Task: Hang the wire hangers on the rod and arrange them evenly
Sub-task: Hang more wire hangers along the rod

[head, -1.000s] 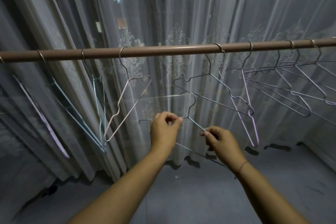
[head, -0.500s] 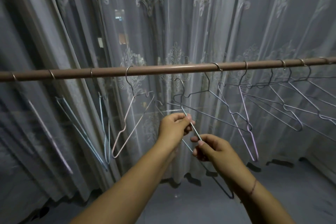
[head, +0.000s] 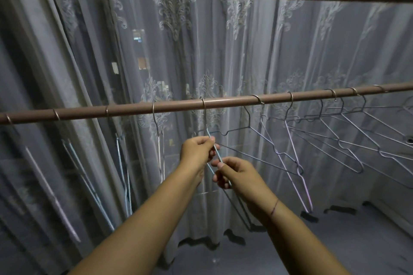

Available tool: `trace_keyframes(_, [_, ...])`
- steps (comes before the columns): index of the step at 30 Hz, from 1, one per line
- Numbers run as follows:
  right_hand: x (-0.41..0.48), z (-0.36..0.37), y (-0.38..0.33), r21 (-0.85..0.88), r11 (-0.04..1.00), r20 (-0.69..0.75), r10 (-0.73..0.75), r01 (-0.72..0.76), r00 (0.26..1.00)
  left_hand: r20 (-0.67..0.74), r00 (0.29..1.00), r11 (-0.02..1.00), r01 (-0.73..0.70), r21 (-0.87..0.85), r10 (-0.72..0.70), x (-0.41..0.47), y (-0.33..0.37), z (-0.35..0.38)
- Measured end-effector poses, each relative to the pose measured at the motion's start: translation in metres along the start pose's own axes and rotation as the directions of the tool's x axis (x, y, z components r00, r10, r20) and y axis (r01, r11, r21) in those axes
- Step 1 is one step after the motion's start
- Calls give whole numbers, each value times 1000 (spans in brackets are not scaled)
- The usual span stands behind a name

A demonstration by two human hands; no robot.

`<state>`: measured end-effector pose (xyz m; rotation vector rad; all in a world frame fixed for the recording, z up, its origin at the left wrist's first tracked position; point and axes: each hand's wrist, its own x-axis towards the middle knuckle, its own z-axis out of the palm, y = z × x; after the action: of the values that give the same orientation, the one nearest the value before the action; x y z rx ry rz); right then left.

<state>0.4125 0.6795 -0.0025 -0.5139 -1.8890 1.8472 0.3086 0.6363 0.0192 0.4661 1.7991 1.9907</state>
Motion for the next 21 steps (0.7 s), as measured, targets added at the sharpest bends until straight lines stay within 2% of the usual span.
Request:
trace_keyframes(3, [-2, 1, 5, -43, 999, -4, 29, -29, 1000, -28, 1000, 1000, -1, 30, 2, 6, -6, -3])
trace_keyframes(6, [2, -9, 12, -189, 981, -90, -56, 38, 994, -115, 990, 988, -63, 143, 80, 5, -8, -6])
trace_keyframes(10, [2, -40, 3, -343, 931, -271, -221, 121, 937, -179, 920, 918, -296, 265, 349, -10, 9, -3])
trace_keyframes(13, [5, -70, -9, -473, 868, -339, -339, 153, 877, -94, 895, 884, -405, 235, 435, -24, 20, 17])
trace_keyframes(15, [10, -88, -12, -562, 816, -330, -369, 133, 869, -21, 940, 933, -334, 132, 340, -27, 18, 39])
trace_keyframes(17, [12, -102, -11, -625, 775, -297, -350, 97, 888, 19, 987, 986, -160, 46, 159, -24, 10, 63])
trace_keyframes(21, [12, -123, -3, -671, 737, -221, -301, 79, 928, -23, 996, 996, 82, 27, -81, -10, -12, 106])
